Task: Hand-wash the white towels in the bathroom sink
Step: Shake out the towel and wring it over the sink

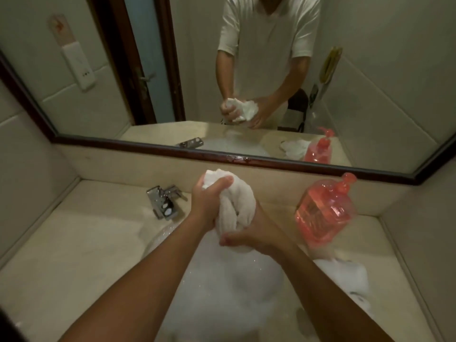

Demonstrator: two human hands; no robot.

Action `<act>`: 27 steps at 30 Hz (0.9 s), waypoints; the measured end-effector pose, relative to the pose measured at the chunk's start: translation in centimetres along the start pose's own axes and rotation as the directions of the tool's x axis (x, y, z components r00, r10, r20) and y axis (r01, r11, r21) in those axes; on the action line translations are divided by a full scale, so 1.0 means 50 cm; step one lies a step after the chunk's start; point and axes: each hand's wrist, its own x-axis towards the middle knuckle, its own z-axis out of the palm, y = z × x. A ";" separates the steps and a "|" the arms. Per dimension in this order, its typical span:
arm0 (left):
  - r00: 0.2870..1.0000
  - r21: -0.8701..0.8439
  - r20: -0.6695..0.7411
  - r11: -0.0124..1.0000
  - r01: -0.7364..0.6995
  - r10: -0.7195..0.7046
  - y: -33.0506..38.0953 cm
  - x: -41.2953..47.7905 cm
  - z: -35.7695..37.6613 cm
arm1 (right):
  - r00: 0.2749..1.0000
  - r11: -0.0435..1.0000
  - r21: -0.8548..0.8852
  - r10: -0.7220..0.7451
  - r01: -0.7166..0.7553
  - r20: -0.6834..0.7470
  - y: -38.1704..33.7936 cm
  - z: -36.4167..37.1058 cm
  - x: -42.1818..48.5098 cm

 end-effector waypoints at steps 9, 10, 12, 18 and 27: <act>0.941 0.222 0.274 0.965 0.139 -0.199 0.025 0.007 -0.038 | 0.986 0.968 0.196 0.148 -0.159 0.070 0.006 0.031 -0.012; 0.873 0.258 0.416 0.953 0.156 -0.255 0.041 0.008 -0.054 | 0.977 0.918 0.334 0.190 -0.213 0.100 0.008 0.032 -0.020; 0.766 0.280 0.555 0.940 0.195 -0.325 0.063 0.015 -0.083 | 0.955 0.812 0.504 0.237 -0.296 0.178 0.013 0.031 -0.024; 0.795 0.079 0.534 0.953 0.294 -0.289 -0.013 0.046 -0.118 | 0.863 0.595 0.626 0.339 -0.504 0.373 0.025 0.046 -0.002; 0.722 -0.164 0.656 0.892 0.421 -0.220 -0.065 0.082 -0.116 | 0.829 0.455 0.692 0.313 -0.560 0.464 0.077 0.059 -0.016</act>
